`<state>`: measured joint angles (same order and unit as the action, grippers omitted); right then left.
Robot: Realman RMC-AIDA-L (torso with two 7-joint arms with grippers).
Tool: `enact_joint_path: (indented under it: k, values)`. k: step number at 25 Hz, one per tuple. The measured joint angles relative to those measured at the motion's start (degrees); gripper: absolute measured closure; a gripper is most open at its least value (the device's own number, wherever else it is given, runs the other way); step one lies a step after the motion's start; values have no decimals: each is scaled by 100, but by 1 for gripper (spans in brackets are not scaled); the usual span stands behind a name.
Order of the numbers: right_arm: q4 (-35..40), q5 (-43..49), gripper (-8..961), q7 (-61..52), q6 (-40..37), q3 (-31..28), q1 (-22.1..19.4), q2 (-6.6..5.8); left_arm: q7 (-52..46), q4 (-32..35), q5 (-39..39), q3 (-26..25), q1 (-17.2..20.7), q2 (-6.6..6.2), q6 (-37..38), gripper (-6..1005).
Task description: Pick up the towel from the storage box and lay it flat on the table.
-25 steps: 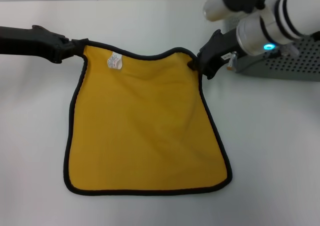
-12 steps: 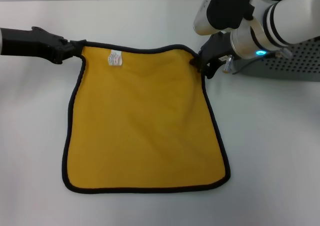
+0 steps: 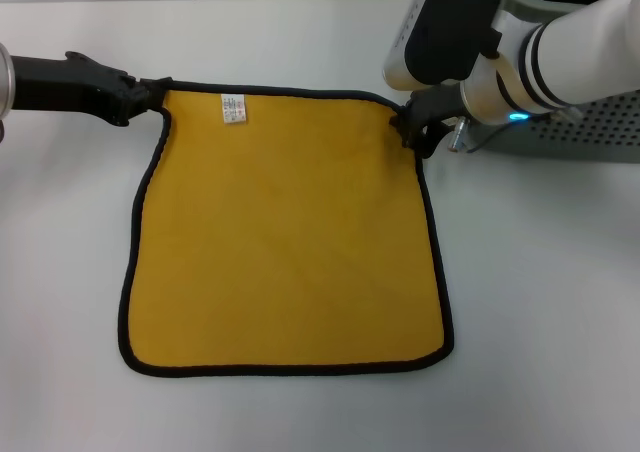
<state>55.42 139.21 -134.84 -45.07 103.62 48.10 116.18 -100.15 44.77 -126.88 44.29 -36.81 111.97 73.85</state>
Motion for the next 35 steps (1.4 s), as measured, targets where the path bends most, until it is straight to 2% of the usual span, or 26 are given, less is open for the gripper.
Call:
enact_joint_path:
  k: [10,14,15,19,21,24,27,30,33,35]
  values:
    - [223,-2,890,-31,-57,36,-118,0,-118,-20,-117,-1,-1,33,-133,948]
    - [356,20,888,-38,-56,90,-204,0,-134,-2,-138,0,2,38,-121,746]
    - [391,34,851,-37,-57,90,-224,0,-130,-2,-138,0,6,36,-114,696]
    - [702,64,704,-37,-77,96,-441,0,-76,65,-72,-3,52,28,-35,619]
    - [1090,24,462,-18,-78,92,-728,0,80,209,118,-18,145,33,213,580]
    - [1714,-200,353,143,-119,116,-1190,0,779,424,888,-33,439,34,1057,522]
    - [2485,-1208,244,1174,-434,116,-1972,-22,1815,462,1852,-33,833,19,2130,480]
    - [2875,-2657,292,2606,-1144,-133,-2604,-30,2639,422,2552,-32,1215,37,3087,470]
    - [2708,-4452,323,3986,-2617,-907,-3036,-22,2895,370,2844,-36,1455,53,3755,467]
    - [2232,-5218,320,4483,-3459,-1470,-3103,-40,3037,251,2895,-40,1514,52,4068,468]
